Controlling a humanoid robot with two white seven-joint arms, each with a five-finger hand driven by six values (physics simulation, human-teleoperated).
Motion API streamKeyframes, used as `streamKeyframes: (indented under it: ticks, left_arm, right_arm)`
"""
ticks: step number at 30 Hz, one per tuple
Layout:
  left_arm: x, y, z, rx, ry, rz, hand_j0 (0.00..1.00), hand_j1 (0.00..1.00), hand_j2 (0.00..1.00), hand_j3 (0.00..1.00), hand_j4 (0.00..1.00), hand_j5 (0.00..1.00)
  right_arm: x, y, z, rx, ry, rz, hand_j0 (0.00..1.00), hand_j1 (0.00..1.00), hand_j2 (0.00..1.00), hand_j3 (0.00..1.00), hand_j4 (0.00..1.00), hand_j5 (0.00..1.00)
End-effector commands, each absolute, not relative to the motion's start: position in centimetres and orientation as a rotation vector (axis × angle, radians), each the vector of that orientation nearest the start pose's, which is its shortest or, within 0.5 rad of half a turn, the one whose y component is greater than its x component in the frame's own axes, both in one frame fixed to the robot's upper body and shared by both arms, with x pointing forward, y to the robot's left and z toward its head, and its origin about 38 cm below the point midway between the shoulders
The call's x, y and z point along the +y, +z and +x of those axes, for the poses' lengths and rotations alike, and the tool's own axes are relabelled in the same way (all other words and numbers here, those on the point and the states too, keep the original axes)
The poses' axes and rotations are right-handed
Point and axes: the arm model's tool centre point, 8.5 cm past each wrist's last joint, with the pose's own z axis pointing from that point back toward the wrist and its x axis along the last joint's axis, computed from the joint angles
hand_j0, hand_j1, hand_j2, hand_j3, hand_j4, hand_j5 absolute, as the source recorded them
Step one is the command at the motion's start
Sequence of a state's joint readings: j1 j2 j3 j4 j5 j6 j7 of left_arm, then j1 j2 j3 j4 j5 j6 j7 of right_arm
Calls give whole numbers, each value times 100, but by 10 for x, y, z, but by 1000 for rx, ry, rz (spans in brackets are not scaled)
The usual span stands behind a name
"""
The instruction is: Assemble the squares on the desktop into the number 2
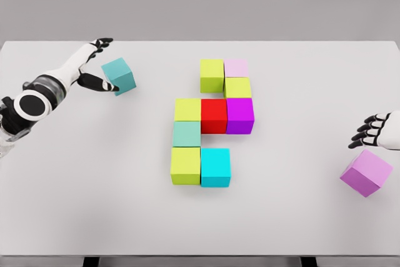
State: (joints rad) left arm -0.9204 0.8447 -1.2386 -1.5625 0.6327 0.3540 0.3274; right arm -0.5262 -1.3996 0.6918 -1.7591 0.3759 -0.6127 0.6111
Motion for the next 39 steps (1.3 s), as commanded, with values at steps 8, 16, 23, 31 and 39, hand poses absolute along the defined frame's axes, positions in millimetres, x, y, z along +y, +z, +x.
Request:
streamKeyframes:
  ticks: [8, 16, 23, 31, 39]
  left_arm:
    - [275, 156, 474, -1213, -811, 388, 100, 100, 100, 100, 100, 100]
    - [274, 144, 486, -1189, -787, 411, 100, 100, 100, 100, 100, 100]
    - [273, 140, 490, -1181, -777, 416, 95, 95, 95, 95, 95, 95]
    - [267, 139, 492, -1185, -776, 404, 66, 66, 66, 66, 66, 66]
    - [269, 143, 493, -1194, -779, 393, 54, 54, 54, 54, 54, 54]
  right_arm:
    - [-396, 238, 332, -826, 2431, -388, 100, 100, 100, 100, 100, 100]
    - [-392, 229, 330, -841, 2430, -357, 100, 100, 100, 100, 100, 100]
    - [-392, 225, 328, -834, 2430, -343, 100, 100, 100, 100, 100, 100]
    - [-393, 218, 324, -819, 2430, -316, 100, 100, 100, 100, 100, 100]
    - [-385, 212, 325, -851, 2429, -293, 100, 100, 100, 100, 100, 100]
